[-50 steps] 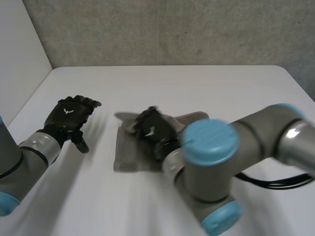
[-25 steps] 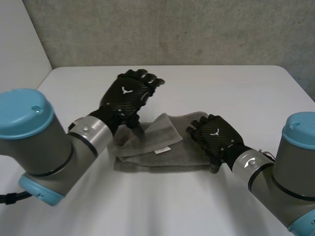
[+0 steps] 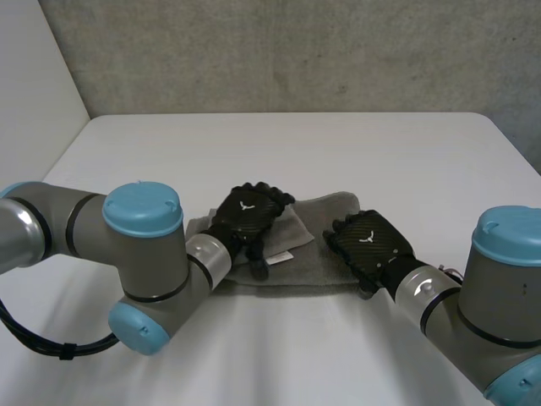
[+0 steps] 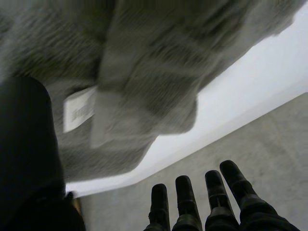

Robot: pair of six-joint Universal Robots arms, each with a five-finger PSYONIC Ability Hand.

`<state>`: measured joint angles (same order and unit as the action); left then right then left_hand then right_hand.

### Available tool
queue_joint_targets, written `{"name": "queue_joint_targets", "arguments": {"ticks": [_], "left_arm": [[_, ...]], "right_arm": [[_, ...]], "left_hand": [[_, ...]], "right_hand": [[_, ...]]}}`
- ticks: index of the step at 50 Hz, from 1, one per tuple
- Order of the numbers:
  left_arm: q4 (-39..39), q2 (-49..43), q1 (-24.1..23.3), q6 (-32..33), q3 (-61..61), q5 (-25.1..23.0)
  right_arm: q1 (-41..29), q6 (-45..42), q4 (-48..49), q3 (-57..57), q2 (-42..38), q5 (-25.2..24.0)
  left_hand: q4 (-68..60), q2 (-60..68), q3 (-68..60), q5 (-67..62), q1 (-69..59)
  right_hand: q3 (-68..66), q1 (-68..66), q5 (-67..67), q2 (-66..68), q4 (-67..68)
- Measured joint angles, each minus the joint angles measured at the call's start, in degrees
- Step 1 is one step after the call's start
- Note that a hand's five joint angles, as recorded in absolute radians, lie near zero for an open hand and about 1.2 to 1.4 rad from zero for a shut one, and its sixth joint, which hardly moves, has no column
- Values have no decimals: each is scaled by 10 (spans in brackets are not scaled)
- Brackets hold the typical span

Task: Fold the towel.

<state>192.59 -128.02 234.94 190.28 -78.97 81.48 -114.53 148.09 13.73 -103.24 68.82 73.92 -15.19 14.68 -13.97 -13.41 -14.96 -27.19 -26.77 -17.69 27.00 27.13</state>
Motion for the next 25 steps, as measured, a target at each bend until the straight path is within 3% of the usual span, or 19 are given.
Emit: {"name": "queue_joint_targets", "arguments": {"ticks": [10, 25], "left_arm": [[3, 0, 65, -7, 8, 59], [29, -47, 124, -57, 42, 123]], "right_arm": [[0, -3, 17, 7, -42, 4], [-4, -9, 22, 21, -95, 44]], "left_hand": [[0, 0, -1, -8, 0], [0, 0, -1, -9, 0]], "right_hand": [[-179, -186, -175, 183, 181], [-205, -215, -208, 201, 212]]}}
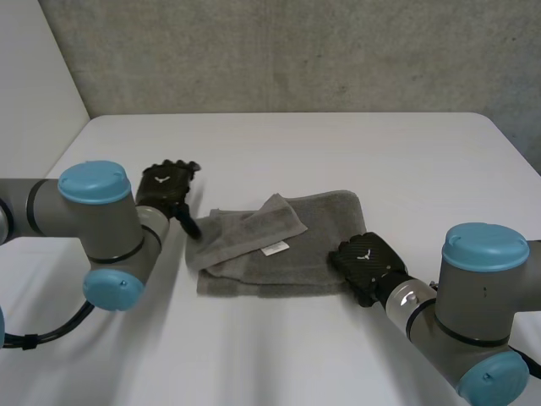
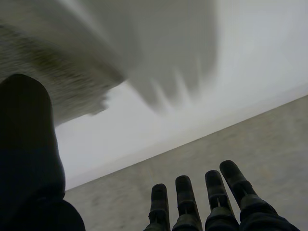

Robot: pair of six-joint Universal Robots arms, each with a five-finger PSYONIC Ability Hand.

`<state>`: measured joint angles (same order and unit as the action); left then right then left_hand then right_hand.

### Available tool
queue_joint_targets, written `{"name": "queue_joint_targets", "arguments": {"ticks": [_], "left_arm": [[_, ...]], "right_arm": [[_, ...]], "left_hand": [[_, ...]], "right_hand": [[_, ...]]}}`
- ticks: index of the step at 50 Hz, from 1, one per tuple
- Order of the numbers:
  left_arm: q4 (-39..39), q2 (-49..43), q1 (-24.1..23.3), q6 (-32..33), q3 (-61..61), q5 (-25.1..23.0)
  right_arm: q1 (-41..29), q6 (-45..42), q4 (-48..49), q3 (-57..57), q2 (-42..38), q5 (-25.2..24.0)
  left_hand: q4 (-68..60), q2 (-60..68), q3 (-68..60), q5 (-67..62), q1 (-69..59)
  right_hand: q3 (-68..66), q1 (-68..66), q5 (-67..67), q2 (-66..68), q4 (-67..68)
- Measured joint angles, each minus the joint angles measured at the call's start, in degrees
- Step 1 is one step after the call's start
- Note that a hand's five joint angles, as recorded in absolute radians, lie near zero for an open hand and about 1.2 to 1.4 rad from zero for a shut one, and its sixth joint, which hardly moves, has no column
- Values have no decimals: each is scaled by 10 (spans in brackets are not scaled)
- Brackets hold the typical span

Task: Fold the towel.

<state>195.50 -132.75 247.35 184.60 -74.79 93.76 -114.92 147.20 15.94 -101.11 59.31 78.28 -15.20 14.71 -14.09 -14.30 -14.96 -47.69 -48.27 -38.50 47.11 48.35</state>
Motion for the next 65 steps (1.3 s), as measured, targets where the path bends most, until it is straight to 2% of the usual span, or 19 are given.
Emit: {"name": "queue_joint_targets", "arguments": {"ticks": [4, 11, 23, 29, 40, 50, 60, 65], "left_arm": [[0, -7, 16, -2, 4, 25], [-3, 25, 19, -7, -19, 25], [-3, 144, -39, -63, -100, -62], [-2, 113, -65, -67, -98, -85], [-7, 4, -81, -28, -25, -86], [-6, -26, -77, -3, 36, -67], [6, -48, -45, -16, 76, 22], [3, -60, -33, -15, 80, 44]], "right_arm": [[0, 0, 4, -3, 3, 6], [0, 0, 13, -8, 10, 7], [1, 5, 15, -11, 23, 7], [6, 10, 16, -18, 40, 7], [9, 12, 20, -28, 57, 3], [5, 11, 22, -28, 54, 0], [4, 10, 31, -28, 49, 1], [6, 9, 37, -29, 46, 4]], "left_hand": [[0, 0, 0, 0, 0], [0, 0, 0, 0, 0], [0, 0, 0, 0, 0], [0, 0, 0, 0, 0], [0, 1, 0, -3, 0], [0, 1, 0, -4, 0], [0, 1, 0, -5, 0], [0, 1, 0, -5, 0]], "right_hand": [[0, 0, 0, 0, 0], [0, 0, 1, 0, 0], [172, 184, 196, -153, -183], [203, 208, 231, -192, -214], [203, 208, 229, -192, -214], [194, 197, 195, -188, -200], [157, 159, 162, -154, -165], [108, 112, 114, -101, -115]]}}
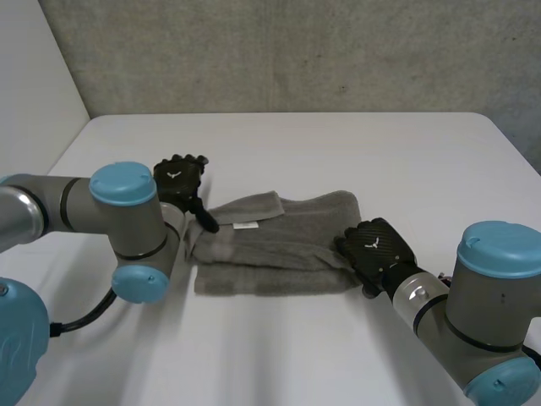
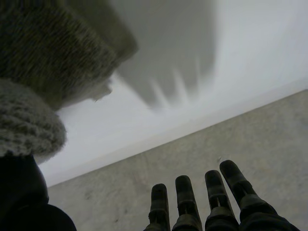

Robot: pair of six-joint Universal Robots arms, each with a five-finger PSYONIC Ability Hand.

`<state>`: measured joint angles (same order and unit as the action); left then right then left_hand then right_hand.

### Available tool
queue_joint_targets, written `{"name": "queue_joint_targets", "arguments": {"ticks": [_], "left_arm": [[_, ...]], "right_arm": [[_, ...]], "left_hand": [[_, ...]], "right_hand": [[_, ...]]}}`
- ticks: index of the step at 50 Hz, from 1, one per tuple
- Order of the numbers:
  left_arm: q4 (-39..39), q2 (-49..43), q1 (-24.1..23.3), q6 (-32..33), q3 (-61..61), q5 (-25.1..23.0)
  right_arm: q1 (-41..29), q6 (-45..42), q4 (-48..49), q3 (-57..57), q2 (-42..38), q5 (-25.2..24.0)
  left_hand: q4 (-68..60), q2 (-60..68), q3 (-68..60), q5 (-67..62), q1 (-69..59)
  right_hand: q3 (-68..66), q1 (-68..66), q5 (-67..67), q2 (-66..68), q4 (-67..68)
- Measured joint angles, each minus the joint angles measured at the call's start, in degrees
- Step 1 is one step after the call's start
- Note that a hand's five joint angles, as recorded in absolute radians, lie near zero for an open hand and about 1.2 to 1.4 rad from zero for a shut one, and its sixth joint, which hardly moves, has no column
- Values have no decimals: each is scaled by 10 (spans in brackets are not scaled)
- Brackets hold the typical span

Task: Fold the towel.

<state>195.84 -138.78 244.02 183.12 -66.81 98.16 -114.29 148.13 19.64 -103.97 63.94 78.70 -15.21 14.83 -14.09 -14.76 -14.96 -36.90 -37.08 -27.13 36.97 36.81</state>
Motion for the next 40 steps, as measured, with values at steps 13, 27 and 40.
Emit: {"name": "queue_joint_targets", "arguments": {"ticks": [13, 27, 40], "left_arm": [[-16, 38, 26, -5, -62, 18], [-15, 104, -40, -7, -111, -3], [-10, 63, -53, -1, -66, -5]], "right_arm": [[3, -2, 3, 1, -1, 3], [-7, 23, 3, -8, 14, -4], [-33, 62, 4, -2, 5, -18]], "left_hand": [[0, -1, 0, 0, 0], [0, -1, 0, 1, 0], [0, 0, 0, 0, 0]], "right_hand": [[-133, -109, -132, 124, 134], [15, 22, 24, -12, -11], [3, 1, 2, -9, -3]]}}
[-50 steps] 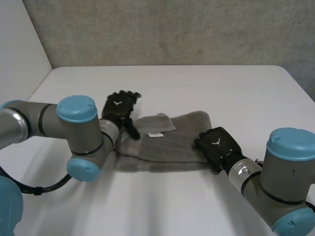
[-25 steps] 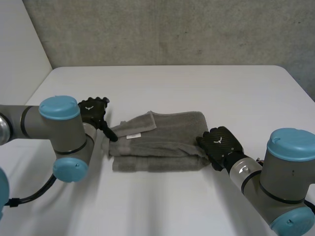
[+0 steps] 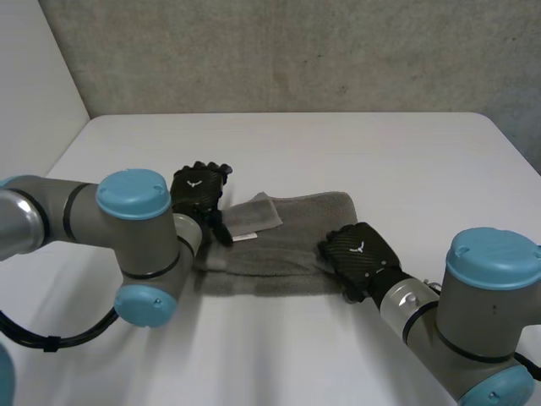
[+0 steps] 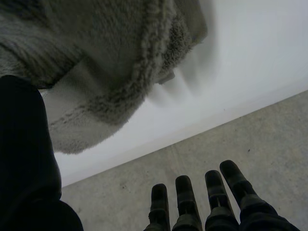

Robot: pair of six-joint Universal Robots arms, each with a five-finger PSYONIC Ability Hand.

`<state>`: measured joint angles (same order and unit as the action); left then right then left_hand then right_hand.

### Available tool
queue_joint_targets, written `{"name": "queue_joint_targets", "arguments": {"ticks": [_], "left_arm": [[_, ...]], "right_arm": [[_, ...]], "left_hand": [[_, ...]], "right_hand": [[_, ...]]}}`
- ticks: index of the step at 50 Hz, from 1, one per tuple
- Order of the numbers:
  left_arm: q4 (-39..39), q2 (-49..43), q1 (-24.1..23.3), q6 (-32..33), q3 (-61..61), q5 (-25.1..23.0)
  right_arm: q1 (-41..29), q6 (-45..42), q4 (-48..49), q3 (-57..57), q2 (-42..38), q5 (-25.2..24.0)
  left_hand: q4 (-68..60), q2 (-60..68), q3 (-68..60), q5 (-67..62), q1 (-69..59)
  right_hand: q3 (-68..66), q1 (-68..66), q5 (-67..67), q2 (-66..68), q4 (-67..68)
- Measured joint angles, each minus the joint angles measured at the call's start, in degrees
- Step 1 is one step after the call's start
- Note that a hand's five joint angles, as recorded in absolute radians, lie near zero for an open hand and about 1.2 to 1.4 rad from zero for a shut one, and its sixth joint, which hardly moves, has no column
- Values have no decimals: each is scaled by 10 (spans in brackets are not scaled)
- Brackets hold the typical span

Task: Fold the towel.

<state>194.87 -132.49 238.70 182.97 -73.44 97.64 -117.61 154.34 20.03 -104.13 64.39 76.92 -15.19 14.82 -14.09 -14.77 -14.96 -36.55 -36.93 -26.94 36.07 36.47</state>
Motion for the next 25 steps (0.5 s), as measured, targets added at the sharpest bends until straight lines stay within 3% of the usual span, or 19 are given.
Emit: {"name": "queue_joint_targets", "arguments": {"ticks": [3, 8, 25], "left_arm": [[-2, -16, 1, 0, 14, 0], [-3, -37, 1, 0, 39, 1], [2, -68, 15, 24, 116, 4]], "right_arm": [[-3, 1, 3, 5, -7, 0], [-1, 7, 11, 11, -18, 2], [4, -18, 6, -11, -11, -2]], "left_hand": [[0, 0, 0, 0, 0], [0, 0, 0, 0, 0], [0, 0, 0, 0, 0]], "right_hand": [[-101, -103, -99, 113, 101], [-371, -356, -376, 369, 373], [-392, -365, -390, 372, 395]]}}
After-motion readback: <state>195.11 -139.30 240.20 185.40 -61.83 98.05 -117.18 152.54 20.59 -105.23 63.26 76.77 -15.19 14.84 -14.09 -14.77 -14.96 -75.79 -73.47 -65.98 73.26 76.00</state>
